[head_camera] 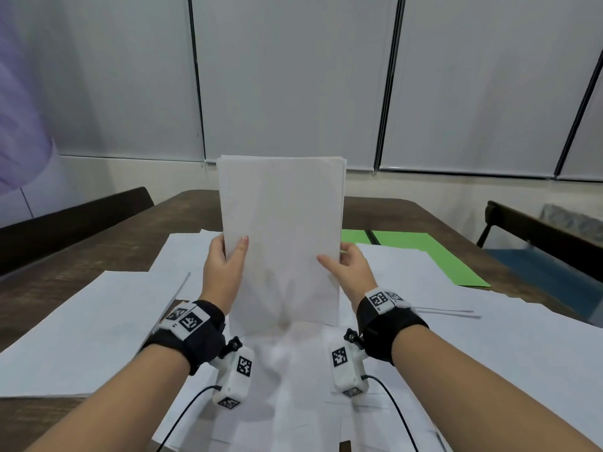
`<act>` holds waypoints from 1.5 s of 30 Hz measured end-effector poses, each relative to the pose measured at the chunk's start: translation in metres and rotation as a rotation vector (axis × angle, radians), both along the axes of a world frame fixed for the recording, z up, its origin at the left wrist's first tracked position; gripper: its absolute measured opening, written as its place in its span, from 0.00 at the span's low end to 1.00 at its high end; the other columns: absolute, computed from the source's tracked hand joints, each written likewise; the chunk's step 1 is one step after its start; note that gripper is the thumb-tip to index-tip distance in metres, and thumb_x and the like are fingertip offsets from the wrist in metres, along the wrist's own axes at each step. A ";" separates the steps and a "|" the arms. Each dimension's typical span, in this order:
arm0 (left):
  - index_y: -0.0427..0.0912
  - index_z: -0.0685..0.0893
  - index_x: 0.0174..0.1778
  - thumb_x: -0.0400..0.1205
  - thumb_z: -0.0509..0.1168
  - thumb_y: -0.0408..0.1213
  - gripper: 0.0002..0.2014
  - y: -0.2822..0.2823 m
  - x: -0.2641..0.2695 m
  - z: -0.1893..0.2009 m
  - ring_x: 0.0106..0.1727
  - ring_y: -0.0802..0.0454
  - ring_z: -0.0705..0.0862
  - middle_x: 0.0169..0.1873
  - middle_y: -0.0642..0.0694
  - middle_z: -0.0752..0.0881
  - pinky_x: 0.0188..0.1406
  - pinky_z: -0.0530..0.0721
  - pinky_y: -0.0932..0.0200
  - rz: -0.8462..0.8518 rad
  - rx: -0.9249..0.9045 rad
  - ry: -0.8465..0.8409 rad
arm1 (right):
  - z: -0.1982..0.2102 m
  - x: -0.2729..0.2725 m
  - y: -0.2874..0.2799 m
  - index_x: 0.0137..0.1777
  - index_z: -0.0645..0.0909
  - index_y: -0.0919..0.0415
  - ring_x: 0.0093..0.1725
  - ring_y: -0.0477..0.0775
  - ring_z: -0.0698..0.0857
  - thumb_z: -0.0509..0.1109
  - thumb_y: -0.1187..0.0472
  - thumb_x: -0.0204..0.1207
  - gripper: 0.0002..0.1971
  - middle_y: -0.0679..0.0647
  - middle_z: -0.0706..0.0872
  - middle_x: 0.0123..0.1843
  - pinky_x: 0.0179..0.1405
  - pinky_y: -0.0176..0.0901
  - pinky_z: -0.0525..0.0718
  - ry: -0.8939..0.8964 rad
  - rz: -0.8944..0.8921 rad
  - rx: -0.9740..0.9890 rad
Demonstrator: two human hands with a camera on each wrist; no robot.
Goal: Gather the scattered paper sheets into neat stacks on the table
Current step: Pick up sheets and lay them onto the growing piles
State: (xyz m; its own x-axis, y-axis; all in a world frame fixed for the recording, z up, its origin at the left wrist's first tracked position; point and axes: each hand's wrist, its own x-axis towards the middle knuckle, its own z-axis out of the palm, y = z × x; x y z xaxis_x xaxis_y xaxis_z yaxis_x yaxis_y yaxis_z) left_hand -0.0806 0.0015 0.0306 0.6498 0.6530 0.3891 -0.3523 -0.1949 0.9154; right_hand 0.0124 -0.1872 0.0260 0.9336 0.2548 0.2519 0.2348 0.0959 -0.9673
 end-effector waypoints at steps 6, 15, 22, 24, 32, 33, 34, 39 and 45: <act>0.56 0.49 0.82 0.81 0.66 0.44 0.39 0.011 0.006 0.056 0.76 0.58 0.70 0.77 0.52 0.67 0.78 0.67 0.50 -0.024 0.220 -0.127 | 0.068 0.007 -0.001 0.77 0.58 0.47 0.55 0.51 0.88 0.77 0.63 0.69 0.41 0.57 0.86 0.58 0.61 0.51 0.84 -0.286 -0.036 -0.018; 0.57 0.74 0.73 0.83 0.65 0.40 0.22 -0.001 -0.003 0.112 0.82 0.46 0.56 0.81 0.41 0.42 0.74 0.54 0.66 0.149 0.725 0.109 | 0.119 0.005 -0.006 0.79 0.68 0.46 0.57 0.41 0.70 0.71 0.65 0.76 0.33 0.54 0.69 0.65 0.69 0.27 0.64 -0.647 -0.151 -0.402; 0.48 0.60 0.76 0.80 0.68 0.41 0.31 0.007 -0.004 0.098 0.69 0.60 0.66 0.71 0.48 0.63 0.71 0.64 0.62 0.107 0.381 -0.029 | 0.103 0.008 -0.013 0.82 0.55 0.48 0.61 0.52 0.83 0.71 0.65 0.76 0.39 0.54 0.80 0.62 0.66 0.46 0.80 -0.398 -0.108 -0.159; 0.47 0.56 0.77 0.80 0.69 0.43 0.34 0.010 -0.004 0.079 0.68 0.56 0.74 0.69 0.49 0.71 0.68 0.73 0.56 -0.033 0.139 0.029 | 0.088 0.009 -0.015 0.83 0.50 0.52 0.58 0.53 0.85 0.72 0.64 0.77 0.41 0.55 0.84 0.60 0.65 0.50 0.82 -0.250 -0.036 -0.158; 0.49 0.74 0.59 0.83 0.65 0.34 0.12 -0.004 0.001 0.056 0.60 0.51 0.83 0.57 0.51 0.84 0.64 0.80 0.49 -0.021 0.188 0.069 | 0.063 0.002 -0.002 0.58 0.72 0.51 0.57 0.53 0.85 0.67 0.70 0.76 0.16 0.47 0.85 0.52 0.61 0.48 0.82 -0.272 -0.092 -0.143; 0.49 0.74 0.59 0.83 0.64 0.34 0.11 -0.005 0.002 0.059 0.59 0.51 0.83 0.56 0.50 0.84 0.63 0.80 0.50 -0.003 0.206 0.050 | 0.065 0.001 0.000 0.57 0.72 0.51 0.56 0.54 0.86 0.67 0.71 0.75 0.16 0.48 0.85 0.52 0.59 0.47 0.83 -0.289 -0.095 -0.099; 0.47 0.73 0.59 0.83 0.64 0.34 0.11 -0.005 0.002 0.061 0.59 0.51 0.83 0.56 0.50 0.84 0.62 0.80 0.52 0.014 0.218 0.045 | 0.066 -0.001 0.002 0.57 0.72 0.52 0.55 0.53 0.86 0.66 0.71 0.75 0.16 0.48 0.85 0.51 0.58 0.46 0.83 -0.302 -0.095 -0.078; 0.38 0.64 0.70 0.84 0.64 0.38 0.21 -0.002 -0.006 0.028 0.57 0.48 0.80 0.59 0.45 0.79 0.58 0.79 0.52 0.013 0.090 0.230 | 0.015 -0.001 0.004 0.65 0.65 0.53 0.47 0.55 0.86 0.67 0.64 0.78 0.19 0.53 0.86 0.48 0.54 0.48 0.84 -0.092 -0.059 -0.234; 0.39 0.68 0.69 0.85 0.59 0.36 0.16 0.019 -0.012 -0.006 0.60 0.44 0.80 0.63 0.42 0.80 0.62 0.80 0.48 -0.051 0.135 0.486 | -0.028 0.001 0.014 0.70 0.73 0.63 0.65 0.54 0.80 0.62 0.65 0.81 0.17 0.54 0.82 0.64 0.69 0.45 0.75 -0.051 -0.028 -0.373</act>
State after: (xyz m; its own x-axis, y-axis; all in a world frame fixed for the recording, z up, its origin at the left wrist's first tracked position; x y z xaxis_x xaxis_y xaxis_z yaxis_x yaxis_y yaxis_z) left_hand -0.0930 0.0206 0.0245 0.8065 0.5804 0.1127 0.0960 -0.3165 0.9437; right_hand 0.0130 -0.1727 -0.0020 0.9301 0.3126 0.1929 0.2812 -0.2680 -0.9215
